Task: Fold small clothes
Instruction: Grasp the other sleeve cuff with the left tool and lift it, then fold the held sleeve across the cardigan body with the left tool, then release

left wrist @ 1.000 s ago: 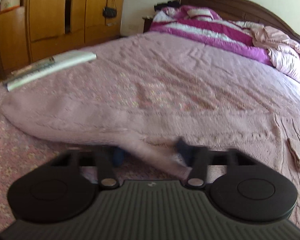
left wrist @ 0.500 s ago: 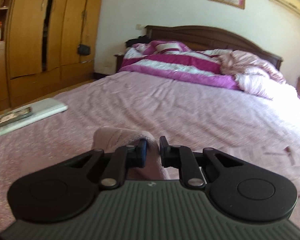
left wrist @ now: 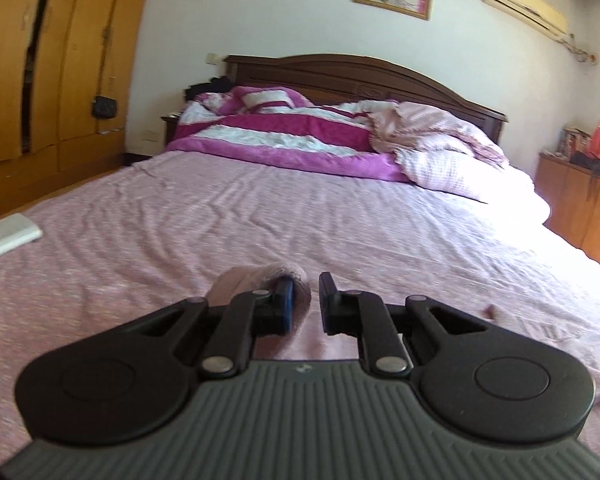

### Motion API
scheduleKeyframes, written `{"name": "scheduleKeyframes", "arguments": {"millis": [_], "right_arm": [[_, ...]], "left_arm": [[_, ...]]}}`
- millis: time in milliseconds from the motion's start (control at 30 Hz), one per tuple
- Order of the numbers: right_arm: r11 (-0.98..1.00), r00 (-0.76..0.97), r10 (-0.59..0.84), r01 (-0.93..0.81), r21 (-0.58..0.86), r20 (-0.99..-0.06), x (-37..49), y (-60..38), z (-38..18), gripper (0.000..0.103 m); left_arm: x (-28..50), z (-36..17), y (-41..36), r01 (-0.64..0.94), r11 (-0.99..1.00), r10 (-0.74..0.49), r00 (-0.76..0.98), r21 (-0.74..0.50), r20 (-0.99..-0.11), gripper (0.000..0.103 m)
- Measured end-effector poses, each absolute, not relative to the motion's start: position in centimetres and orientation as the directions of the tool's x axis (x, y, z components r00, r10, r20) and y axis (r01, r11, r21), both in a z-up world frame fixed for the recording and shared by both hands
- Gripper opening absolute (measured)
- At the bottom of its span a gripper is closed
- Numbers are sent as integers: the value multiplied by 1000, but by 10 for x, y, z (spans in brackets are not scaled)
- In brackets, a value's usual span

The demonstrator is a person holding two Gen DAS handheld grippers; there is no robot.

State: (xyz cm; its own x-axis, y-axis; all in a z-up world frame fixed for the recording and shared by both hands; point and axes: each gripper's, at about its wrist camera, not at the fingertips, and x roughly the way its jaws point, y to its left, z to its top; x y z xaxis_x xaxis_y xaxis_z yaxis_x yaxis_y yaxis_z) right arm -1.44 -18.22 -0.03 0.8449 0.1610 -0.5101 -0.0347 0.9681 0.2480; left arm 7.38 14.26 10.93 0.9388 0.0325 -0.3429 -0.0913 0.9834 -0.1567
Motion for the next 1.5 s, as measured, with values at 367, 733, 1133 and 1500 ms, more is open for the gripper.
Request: {"name": "scheduleKeyframes", "arguments": {"millis": [367,733,1133,1500], "right_arm": [[954,848,185,-34,297,-496,-20,-191,3,103],[950,852,195,-40,311,-487,-23,-194,1,103],[937,846,209,-30,348,-491,-21,-197,3,103],[888,799,315,-57,457,-512,-3,-195,25,103]], "left_arm": [[84,63,65,106,990,-136,881,-91,-453,15],[86,26,55,161,976,-214,793,-144,-571,19],[46,40,72,136,973,-220,786,-186,-577,66],[15,44,102,61,987,-134,812,-146,-568,67]]}}
